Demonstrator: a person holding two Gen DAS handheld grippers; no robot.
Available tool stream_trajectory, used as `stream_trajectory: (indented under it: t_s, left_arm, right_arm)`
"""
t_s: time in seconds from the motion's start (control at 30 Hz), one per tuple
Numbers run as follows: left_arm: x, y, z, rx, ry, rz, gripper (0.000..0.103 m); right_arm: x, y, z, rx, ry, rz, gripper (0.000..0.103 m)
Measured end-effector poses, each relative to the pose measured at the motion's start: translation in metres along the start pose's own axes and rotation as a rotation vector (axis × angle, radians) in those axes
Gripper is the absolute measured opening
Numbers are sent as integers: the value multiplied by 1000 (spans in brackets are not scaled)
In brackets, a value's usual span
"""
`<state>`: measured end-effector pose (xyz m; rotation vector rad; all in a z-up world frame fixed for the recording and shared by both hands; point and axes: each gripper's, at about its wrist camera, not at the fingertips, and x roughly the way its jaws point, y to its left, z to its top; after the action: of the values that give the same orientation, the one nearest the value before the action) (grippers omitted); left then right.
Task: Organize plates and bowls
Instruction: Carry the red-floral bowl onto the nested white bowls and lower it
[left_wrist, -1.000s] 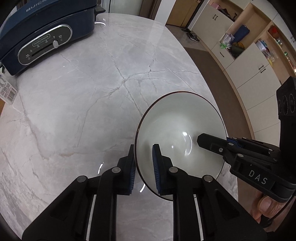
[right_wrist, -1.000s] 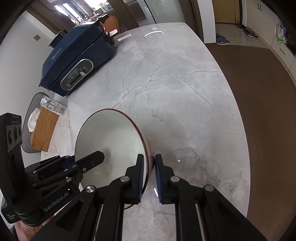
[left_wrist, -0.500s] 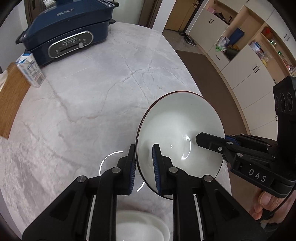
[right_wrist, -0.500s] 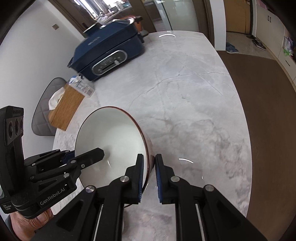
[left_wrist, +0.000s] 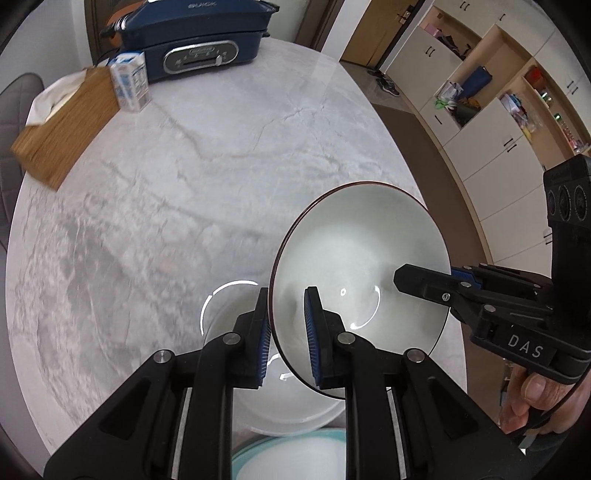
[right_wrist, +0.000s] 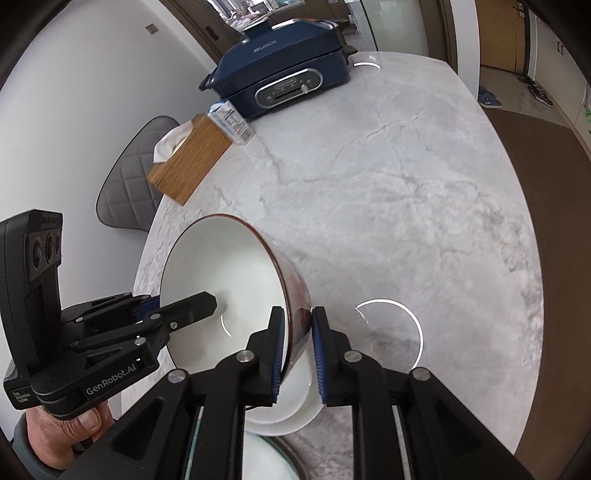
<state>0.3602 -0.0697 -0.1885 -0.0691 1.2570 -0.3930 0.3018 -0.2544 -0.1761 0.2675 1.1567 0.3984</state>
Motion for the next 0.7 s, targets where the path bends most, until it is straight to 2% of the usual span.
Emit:
stream_trajectory:
  t_s: [0.2,0.33,0.7]
  left_arm:
    - [-4,17,-41,-22,26,-6,15]
    - [4,23,-55,-26,60,-6,15]
    - [39,22,-69,-34,113,24,15]
  right_arm:
    - [7,18,-30,0,29,10,18]
    - [18,21,-44,10,55,2,17]
    - [44,15,-57,7,101,-66,16]
